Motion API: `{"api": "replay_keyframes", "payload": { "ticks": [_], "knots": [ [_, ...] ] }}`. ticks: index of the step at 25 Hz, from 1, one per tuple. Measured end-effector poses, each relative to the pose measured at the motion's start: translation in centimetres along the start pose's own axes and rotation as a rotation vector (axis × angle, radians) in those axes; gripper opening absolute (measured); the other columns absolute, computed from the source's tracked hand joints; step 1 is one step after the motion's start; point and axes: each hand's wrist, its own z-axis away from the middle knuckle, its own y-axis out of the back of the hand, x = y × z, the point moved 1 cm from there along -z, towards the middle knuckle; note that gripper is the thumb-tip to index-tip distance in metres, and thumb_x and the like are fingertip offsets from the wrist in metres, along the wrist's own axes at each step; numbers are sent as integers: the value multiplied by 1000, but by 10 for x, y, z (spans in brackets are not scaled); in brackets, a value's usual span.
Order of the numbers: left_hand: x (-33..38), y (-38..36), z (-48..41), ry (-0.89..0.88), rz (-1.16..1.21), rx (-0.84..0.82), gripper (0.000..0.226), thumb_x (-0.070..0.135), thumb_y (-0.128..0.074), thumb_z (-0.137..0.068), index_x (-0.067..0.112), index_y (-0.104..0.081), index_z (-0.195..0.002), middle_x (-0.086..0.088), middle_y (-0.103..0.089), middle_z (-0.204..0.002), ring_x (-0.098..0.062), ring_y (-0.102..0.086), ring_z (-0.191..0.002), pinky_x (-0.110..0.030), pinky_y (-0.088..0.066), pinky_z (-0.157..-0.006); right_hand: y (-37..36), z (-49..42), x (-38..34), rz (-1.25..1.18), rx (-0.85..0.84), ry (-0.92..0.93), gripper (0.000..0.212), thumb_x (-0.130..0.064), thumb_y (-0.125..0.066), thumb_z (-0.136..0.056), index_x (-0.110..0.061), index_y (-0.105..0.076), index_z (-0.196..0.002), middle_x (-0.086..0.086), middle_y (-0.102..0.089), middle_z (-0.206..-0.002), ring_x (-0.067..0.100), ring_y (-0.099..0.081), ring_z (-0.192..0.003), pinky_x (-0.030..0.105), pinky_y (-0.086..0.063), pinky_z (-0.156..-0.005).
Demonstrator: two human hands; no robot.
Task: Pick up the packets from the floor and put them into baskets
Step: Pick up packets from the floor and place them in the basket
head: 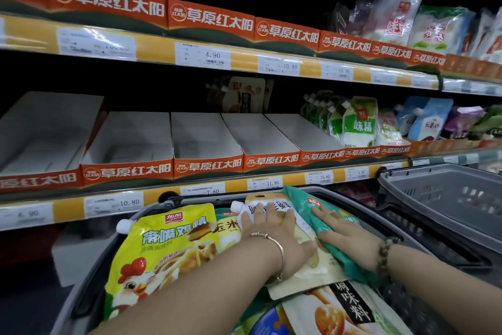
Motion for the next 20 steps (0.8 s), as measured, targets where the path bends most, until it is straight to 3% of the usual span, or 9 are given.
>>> {"api": "replay_keyframes", "payload": {
  "ticks": [4, 7, 10, 15, 20],
  "knots": [
    [1, 5, 8, -25, 21, 35, 78, 67, -27, -87, 28, -1, -150, -7, 6, -158, -31, 7, -144, -52, 2, -114, 6, 10, -15, 81, 23, -14, 60, -41, -36, -97, -32, -8, -149, -6, -7, -157, 10, -14, -142, 26, -11, -114],
    [-4, 19, 21, -107, 110, 152, 71, 56, -39, -89, 23, -15, -148, -7, -18, -155, -30, -18, -141, -47, -18, -113, 12, 25, -41, 166, 91, 21, 59, -44, -36, -95, -32, -13, -148, -6, -13, -156, 11, -23, -140, 25, -18, -113],
    [-22, 35, 54, -155, 164, 327, 55, 41, -42, -91, 27, -29, -142, -4, -38, -145, -26, -40, -128, -40, -32, -104, 15, 40, -82, 214, 227, 87, 63, -49, -45, -90, -31, -23, -146, -4, -33, -150, 12, -38, -131, 25, -31, -105],
    [-93, 57, 132, -125, 141, 539, 48, 37, -48, -89, 29, -37, -136, -2, -47, -136, -26, -49, -119, -37, -42, -93, -2, 50, -165, 208, 271, 219, 58, -48, -55, -84, -32, -40, -138, -5, -50, -137, 14, -49, -120, 30, -43, -96],
    [-190, 51, 226, 50, 141, 647, 48, 39, -49, -89, 28, -40, -135, 0, -48, -135, -25, -49, -120, -37, -42, -94, -44, 45, -268, 218, 294, 415, 53, -44, -57, -84, -30, -46, -134, -2, -53, -134, 17, -52, -117, 25, -40, -88]
  ]
}}
